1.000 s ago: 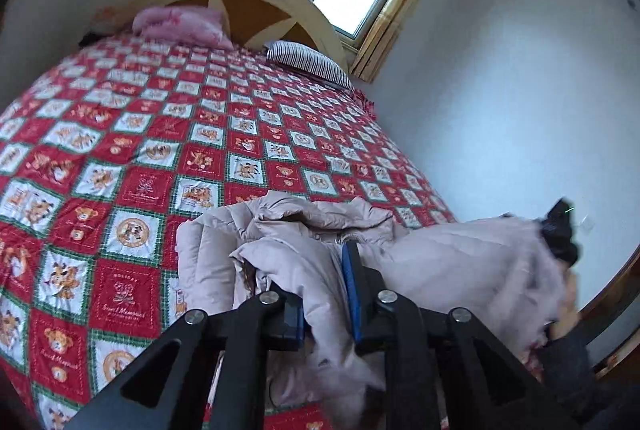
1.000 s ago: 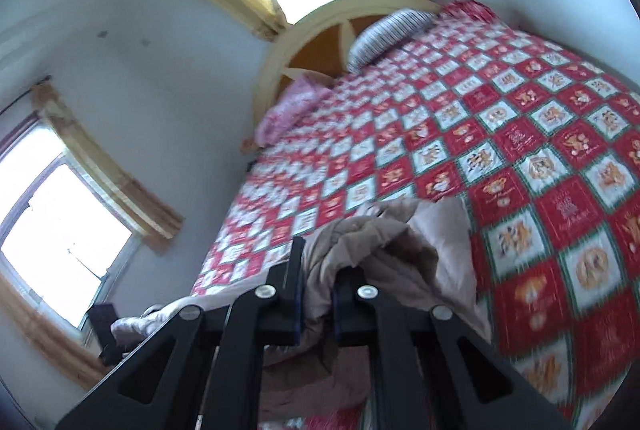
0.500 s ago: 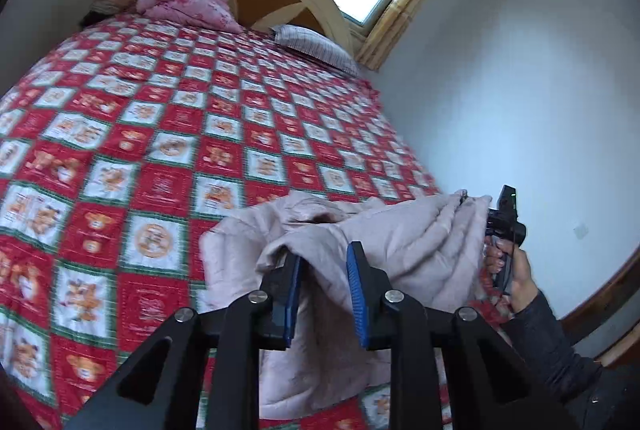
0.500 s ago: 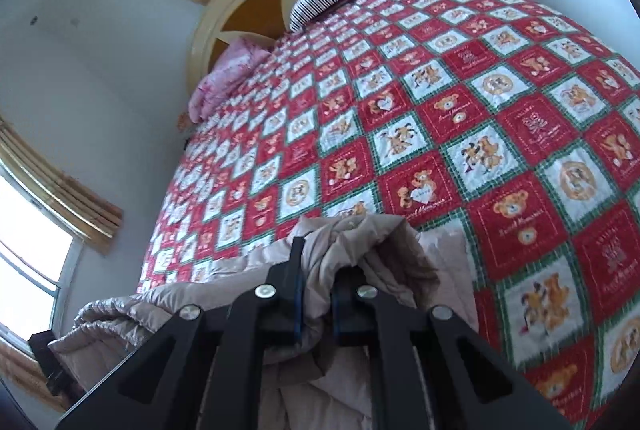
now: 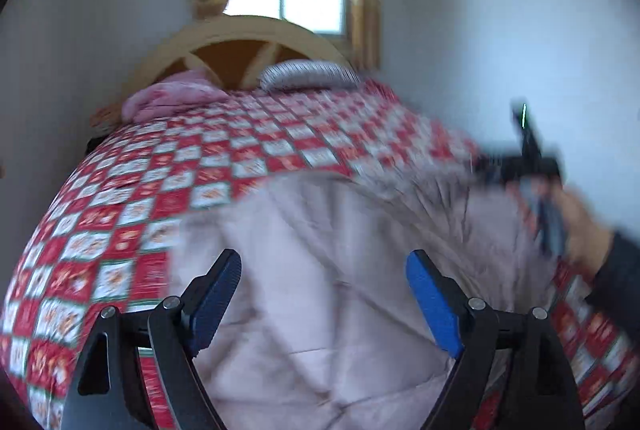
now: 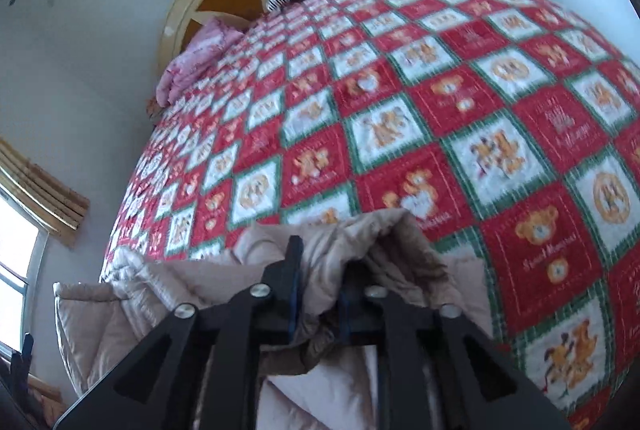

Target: Fold large clothes

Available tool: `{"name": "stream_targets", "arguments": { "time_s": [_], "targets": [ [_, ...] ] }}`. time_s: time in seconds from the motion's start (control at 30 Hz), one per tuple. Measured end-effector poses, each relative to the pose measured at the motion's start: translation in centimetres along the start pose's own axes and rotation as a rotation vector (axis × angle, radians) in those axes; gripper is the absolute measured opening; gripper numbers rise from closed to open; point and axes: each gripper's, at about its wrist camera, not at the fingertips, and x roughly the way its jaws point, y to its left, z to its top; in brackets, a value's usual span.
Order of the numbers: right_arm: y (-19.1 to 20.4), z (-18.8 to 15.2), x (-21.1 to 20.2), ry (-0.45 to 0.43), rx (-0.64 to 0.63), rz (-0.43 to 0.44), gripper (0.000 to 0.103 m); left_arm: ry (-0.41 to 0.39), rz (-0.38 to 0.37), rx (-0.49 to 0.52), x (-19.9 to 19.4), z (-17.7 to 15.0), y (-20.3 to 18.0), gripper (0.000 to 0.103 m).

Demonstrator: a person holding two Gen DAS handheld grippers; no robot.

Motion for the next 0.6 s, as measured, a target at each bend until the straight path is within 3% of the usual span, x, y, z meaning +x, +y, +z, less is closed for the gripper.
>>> {"name": "stream_targets", "arguments": {
  "time_s": [0.03,0.1,0.13,0.2,0.3,0.43,0.5,0.6],
  "targets": [
    [0.5,0.0,-0.5,-0.024,-0.007,-0.004,0.037,0.031,0.012,0.031,2.1,-0.5,-1.3,0.085],
    [1.6,-0.2,-1.8,-0.072,-0.021,-0.002,0.068,0.048,0.118,0.108,5.0,-1.5,-2.6,0.085],
    [2.8,-0.6,-3.0,-0.108,-0.058,-0.006,0.072,0.063,0.184,0.114,6.8,-1.9,-2.6,0.085],
    [5.0,-1.4,-4.2,-0.162,-0.140,-0.031,0.079,0.106,0.228,0.053,9.0,-2.1,-1.0,0.085],
    [8.9,-4.2,-6.0,-0.230,-0.284,0.011,0.084,0.166,0.274,-0.113,11.7,-3.1,2.9,0.094],
    [12.4,-7.5,-3.7,-0.160,-0.440,0.086,0.084,0.188,0.228,-0.243,13.0,-4.1,5.1,0.097],
    [13.1,-8.7,-0.9,-0.109,-0.496,0.059,0.084,0.187,0.211,-0.265,12.6,-4.0,5.4,0.097],
    [12.2,-8.9,2.7,-0.051,-0.481,-0.025,0.079,0.170,0.187,-0.292,11.3,-3.2,5.3,0.097]
  ]
}}
